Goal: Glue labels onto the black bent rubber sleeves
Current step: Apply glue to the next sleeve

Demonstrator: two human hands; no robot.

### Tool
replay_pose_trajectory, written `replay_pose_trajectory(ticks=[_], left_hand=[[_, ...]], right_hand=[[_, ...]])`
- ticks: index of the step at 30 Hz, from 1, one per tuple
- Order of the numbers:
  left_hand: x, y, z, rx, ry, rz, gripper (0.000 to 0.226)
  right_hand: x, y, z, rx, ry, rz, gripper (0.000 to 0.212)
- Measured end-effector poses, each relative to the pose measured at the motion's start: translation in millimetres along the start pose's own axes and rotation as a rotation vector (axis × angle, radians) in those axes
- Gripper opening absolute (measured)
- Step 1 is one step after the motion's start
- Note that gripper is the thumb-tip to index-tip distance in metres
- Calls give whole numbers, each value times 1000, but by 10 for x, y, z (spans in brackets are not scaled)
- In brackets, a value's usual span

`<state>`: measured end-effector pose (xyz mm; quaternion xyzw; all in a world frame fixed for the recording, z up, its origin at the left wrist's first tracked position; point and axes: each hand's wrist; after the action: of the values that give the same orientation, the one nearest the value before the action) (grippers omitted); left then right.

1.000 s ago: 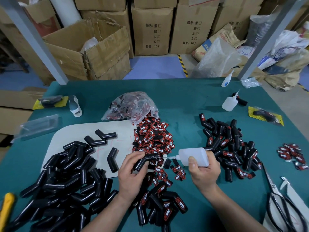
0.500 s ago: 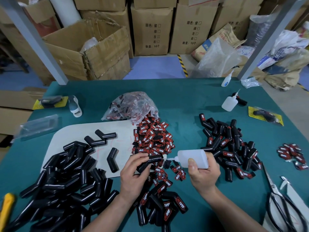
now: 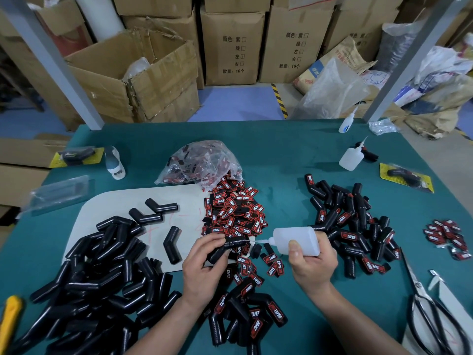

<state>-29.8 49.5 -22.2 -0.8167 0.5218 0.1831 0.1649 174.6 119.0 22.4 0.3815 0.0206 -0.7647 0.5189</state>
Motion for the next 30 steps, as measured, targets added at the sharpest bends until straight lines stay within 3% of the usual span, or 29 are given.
replay_pose_trajectory(ticks=[15, 21, 25, 30], left_hand=[[1, 10, 2, -29, 29, -27, 33], [15, -1, -2, -35, 11, 21, 36], [28, 0, 8, -36, 3, 33, 34], [14, 3, 8, -39, -1, 26, 33]], right_hand=[[-2, 15, -12, -12, -9, -27, 68], [51, 7, 52, -57, 34, 27, 48], [70, -5, 42, -50, 16, 33, 64], [60, -3, 20, -14, 19, 16, 69]])
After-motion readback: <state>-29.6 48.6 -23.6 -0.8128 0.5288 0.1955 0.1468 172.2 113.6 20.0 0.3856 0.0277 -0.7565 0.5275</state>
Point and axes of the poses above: each hand's wrist, its own x-axis away from the middle knuckle, its own y-axis out of the back of the hand, z = x × y, and after that the axes turned 15 degrees about x, right-handed
